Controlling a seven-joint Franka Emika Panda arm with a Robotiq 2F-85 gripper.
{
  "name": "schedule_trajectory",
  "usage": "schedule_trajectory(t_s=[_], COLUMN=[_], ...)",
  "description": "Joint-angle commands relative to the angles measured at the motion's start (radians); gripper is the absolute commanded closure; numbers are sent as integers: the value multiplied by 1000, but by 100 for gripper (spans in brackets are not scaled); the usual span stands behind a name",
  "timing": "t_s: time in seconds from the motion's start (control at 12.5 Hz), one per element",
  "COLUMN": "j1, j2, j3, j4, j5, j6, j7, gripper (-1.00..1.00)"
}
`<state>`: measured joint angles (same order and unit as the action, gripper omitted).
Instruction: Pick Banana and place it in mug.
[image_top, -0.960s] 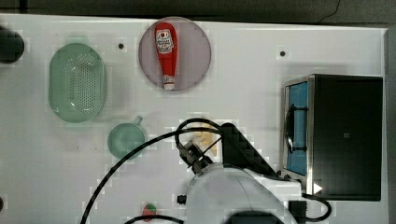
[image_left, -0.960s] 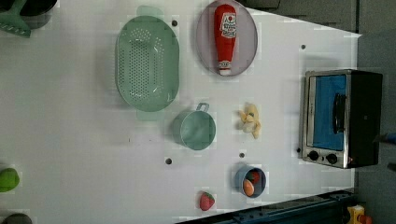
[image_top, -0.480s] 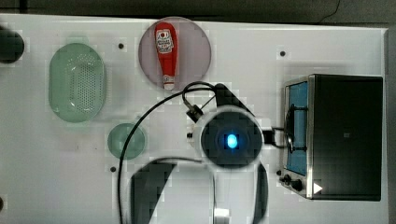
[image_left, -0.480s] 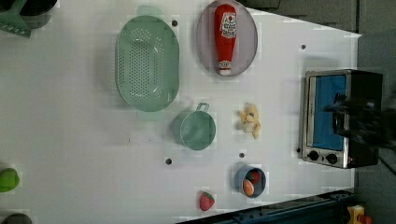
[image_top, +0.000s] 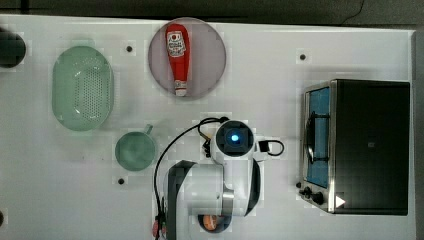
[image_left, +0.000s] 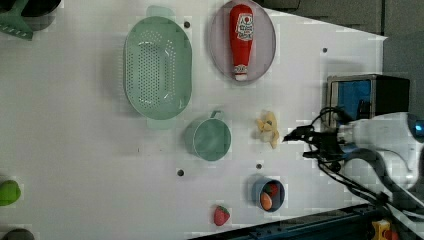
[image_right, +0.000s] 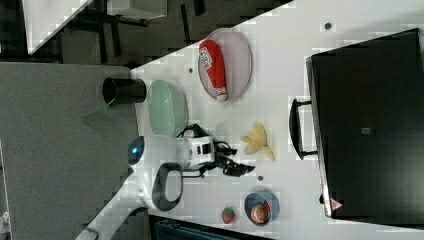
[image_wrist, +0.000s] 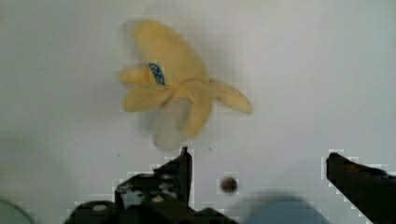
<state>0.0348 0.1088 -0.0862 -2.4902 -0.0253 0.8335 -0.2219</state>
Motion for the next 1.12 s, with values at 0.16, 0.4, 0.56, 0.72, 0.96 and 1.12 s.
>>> schedule_trajectory(t_s=[0.16,0.4,0.56,0.72,0.96,1.12], j1=[-5,-5,-5,-5,-7,-7], j2=[106,199,244,266,266,267], j3=[23,40,40,46,49,50], j4=[32,38,39,36,34,34], j5=[-6,-6,-6,-6,-6,-6], j6=[226,284,361,383,384,382], j7=[-96,-96,-95,-95,-95,-96], gripper=[-100,-100,-100,-100,-34,12])
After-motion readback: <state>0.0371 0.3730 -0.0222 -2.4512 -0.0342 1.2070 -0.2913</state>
